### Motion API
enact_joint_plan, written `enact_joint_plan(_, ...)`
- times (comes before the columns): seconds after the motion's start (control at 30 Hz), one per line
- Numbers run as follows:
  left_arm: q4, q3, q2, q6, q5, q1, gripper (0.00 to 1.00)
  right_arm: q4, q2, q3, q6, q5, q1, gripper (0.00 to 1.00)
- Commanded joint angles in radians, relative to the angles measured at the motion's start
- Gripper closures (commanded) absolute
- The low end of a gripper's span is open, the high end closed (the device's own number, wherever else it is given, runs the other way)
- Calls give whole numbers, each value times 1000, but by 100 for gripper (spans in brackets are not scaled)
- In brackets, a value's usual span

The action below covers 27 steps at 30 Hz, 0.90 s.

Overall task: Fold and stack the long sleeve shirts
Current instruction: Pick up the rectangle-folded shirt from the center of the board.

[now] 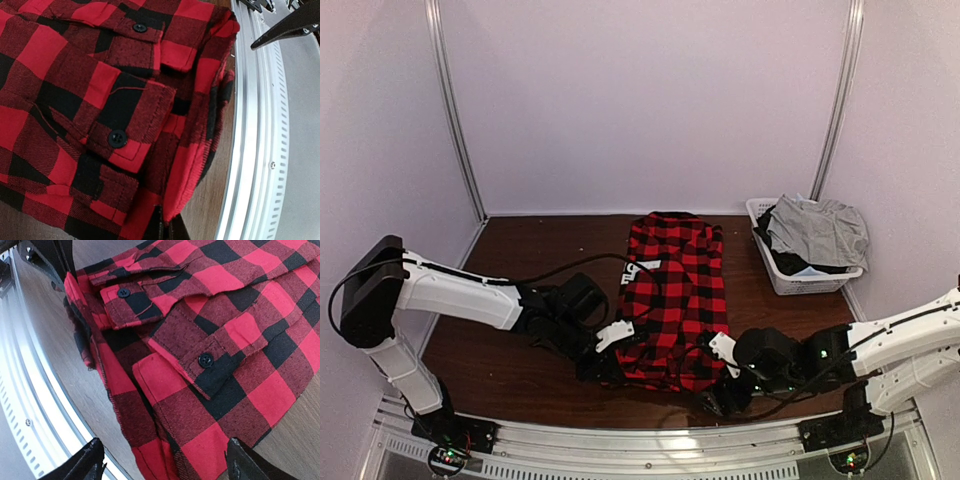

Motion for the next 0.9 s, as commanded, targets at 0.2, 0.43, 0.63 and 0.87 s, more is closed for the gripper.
enact_joint_plan(0.2, -14, 30, -22, -9, 12, 11, 100, -87, 108, 64, 16, 108, 69, 19)
enact_joint_plan(0.43, -11, 28, -21, -9, 10, 11, 100, -128, 175, 88, 25, 154, 89, 31)
enact_joint_plan(0.63, -33, 27, -26, -50, -14, 10, 100, -157, 201, 102, 44, 206, 113, 45)
enact_joint_plan(0.87, -58, 21, -43, -81, -36, 11, 100, -171, 227, 113, 53, 219, 137, 67)
